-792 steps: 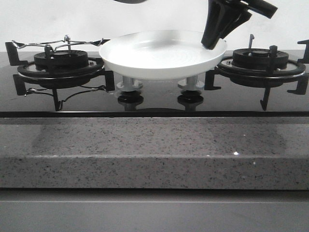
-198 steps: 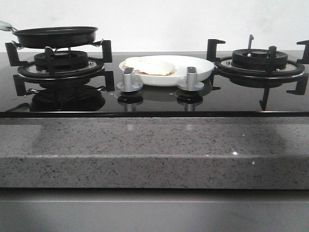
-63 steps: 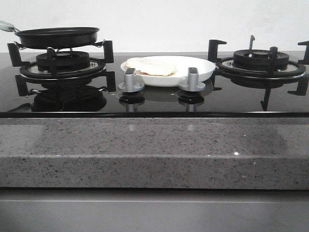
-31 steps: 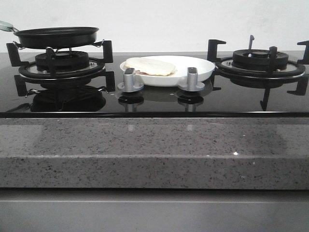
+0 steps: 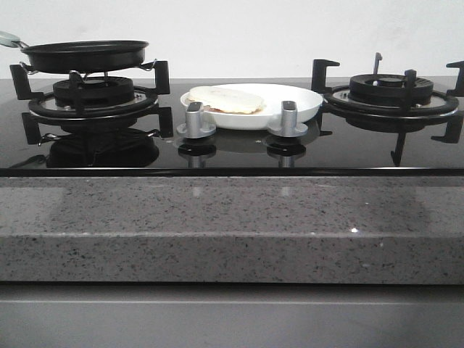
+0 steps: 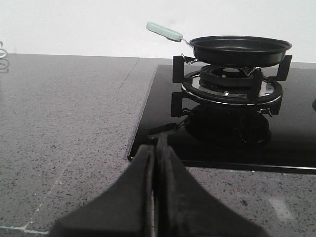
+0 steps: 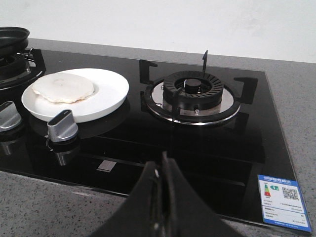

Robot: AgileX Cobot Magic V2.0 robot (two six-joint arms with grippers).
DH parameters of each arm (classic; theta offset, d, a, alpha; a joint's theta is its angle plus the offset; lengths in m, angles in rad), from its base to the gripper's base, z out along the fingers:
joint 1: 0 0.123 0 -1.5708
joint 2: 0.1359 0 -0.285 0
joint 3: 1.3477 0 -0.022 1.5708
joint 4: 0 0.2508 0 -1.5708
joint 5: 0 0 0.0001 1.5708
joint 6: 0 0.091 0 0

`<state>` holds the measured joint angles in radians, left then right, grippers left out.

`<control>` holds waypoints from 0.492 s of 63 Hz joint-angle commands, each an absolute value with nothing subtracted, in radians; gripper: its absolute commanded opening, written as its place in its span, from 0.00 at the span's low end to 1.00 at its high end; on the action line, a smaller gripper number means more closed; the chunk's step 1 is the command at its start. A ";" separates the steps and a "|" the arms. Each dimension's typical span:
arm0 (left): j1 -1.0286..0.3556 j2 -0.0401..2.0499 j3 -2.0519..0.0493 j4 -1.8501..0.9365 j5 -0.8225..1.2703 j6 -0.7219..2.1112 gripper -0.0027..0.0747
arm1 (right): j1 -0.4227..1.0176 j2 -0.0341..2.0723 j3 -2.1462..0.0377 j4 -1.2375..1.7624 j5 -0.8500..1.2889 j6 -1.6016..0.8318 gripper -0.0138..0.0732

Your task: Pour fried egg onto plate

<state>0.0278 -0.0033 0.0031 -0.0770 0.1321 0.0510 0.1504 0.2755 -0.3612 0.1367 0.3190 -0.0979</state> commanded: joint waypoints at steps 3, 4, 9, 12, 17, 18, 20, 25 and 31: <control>0.028 -0.020 0.008 -0.087 0.041 0.042 0.01 | 0.147 0.282 -0.388 0.130 0.233 -0.105 0.02; 0.028 -0.020 0.008 -0.087 0.041 0.042 0.01 | 0.147 0.282 -0.388 0.130 0.233 -0.105 0.02; 0.028 -0.020 0.008 -0.087 0.041 0.042 0.01 | 0.147 0.282 -0.388 0.130 0.233 -0.105 0.02; 0.028 -0.020 0.008 -0.087 0.041 0.042 0.01 | 0.147 0.282 -0.388 0.130 0.233 -0.105 0.02; 0.028 -0.020 0.008 -0.087 0.041 0.042 0.01 | 0.147 0.282 -0.387 0.128 0.230 -0.105 0.02; 0.028 -0.020 0.008 -0.087 0.041 0.042 0.01 | 0.147 0.282 -0.386 0.125 0.227 -0.105 0.02; 0.028 -0.020 0.008 -0.087 0.041 0.042 0.01 | 0.147 0.282 -0.378 0.115 0.214 -0.105 0.02; 0.028 -0.020 0.008 -0.087 0.041 0.042 0.01 | 0.144 0.262 -0.322 0.079 0.121 -0.102 0.02; 0.028 -0.020 0.008 -0.087 0.041 0.042 0.01 | 0.105 0.206 -0.217 0.066 0.000 -0.087 0.02</control>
<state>0.0278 -0.0033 0.0031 -0.0770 0.1321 0.0510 0.1354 0.2365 -0.2653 0.0891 0.1705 -0.0940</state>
